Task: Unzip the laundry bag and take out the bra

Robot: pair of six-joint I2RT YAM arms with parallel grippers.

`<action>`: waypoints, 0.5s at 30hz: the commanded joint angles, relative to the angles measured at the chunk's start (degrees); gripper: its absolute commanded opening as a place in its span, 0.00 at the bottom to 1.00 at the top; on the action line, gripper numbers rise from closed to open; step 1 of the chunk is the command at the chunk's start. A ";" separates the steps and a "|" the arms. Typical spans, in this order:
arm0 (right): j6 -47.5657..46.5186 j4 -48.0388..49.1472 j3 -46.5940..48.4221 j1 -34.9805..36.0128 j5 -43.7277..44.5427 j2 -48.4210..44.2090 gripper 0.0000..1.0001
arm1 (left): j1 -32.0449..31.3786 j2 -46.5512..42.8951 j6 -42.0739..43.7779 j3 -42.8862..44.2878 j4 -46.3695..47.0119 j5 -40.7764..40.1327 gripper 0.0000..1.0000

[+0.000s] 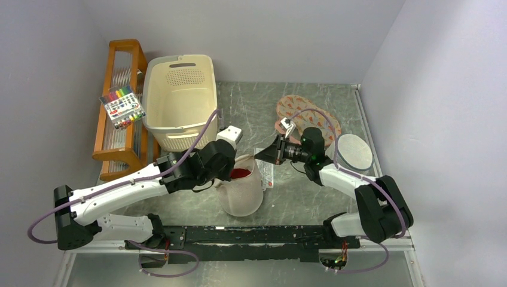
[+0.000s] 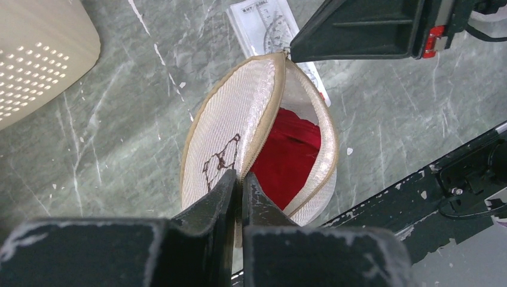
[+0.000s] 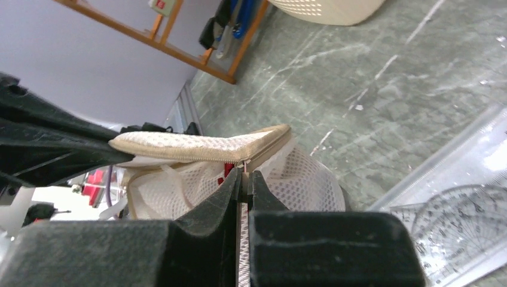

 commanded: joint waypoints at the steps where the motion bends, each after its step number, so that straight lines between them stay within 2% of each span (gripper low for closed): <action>1: 1.74 8.89 -1.54 0.09 -4.48 -1.21 0.00 | 0.29 -0.97 -0.65 -0.01 -2.48 -1.64 0.19; 7: 1.32 9.80 -2.20 3.06 -4.76 -3.95 0.00 | 0.29 3.77 0.58 2.68 -2.22 -1.48 0.37; 13: 1.25 10.24 -2.08 4.94 -4.78 -5.54 0.00 | 0.24 8.32 2.04 6.62 -3.04 -3.04 0.51; 15: 0.84 9.44 -1.80 4.97 -4.43 -5.81 0.00 | 0.29 9.11 2.78 7.33 -2.61 -2.69 0.53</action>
